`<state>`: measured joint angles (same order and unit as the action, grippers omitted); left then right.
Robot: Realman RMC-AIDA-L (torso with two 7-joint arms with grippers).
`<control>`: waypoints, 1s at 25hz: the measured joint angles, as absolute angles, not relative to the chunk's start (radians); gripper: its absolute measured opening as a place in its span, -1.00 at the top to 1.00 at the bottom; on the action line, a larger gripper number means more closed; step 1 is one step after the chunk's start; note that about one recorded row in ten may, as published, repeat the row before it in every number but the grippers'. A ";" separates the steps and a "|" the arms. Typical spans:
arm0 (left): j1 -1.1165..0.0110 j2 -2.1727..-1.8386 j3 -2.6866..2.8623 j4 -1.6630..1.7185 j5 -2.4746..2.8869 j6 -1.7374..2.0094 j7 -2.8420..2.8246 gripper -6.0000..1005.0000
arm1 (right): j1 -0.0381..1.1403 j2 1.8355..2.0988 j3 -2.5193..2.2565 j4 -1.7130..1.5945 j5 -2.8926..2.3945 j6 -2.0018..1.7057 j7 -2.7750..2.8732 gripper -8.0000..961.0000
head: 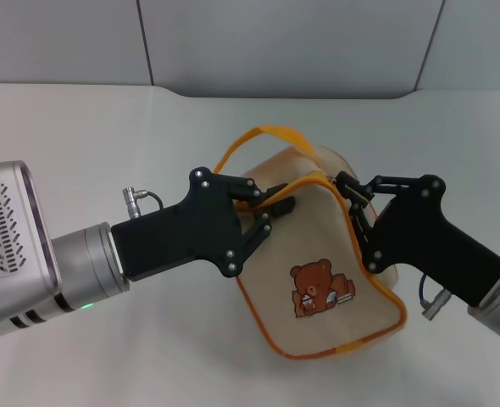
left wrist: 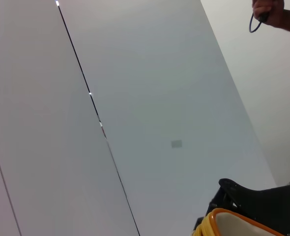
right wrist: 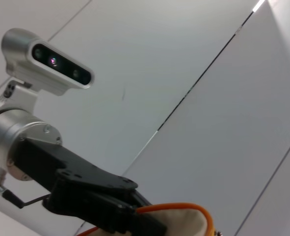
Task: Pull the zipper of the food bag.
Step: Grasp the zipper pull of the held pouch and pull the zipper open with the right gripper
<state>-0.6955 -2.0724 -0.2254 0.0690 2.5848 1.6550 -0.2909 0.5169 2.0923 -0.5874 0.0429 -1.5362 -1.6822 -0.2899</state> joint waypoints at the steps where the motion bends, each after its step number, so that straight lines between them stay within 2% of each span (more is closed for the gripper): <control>1: -0.695 -2.072 -0.225 0.069 2.585 1.656 -0.290 0.87 | 0.515 2.092 -0.587 0.043 -1.546 -1.677 -0.289 0.93; 9: -0.693 -2.072 -0.228 0.069 2.580 1.661 -0.289 0.87 | 0.447 2.090 -0.588 0.046 -1.553 -1.676 -0.281 0.97; 16: -0.696 -2.071 -0.232 0.069 2.578 1.664 -0.289 0.87 | 0.288 2.084 -0.588 0.041 -1.579 -1.688 -0.278 0.98; 18: -0.697 -2.070 -0.233 0.072 2.578 1.673 -0.295 0.87 | 0.208 2.080 -0.588 0.027 -1.593 -1.689 -0.275 0.98; 25: -0.696 -2.071 -0.237 0.076 2.575 1.670 -0.298 0.87 | 0.145 2.082 -0.579 0.005 -1.603 -1.682 -0.264 0.97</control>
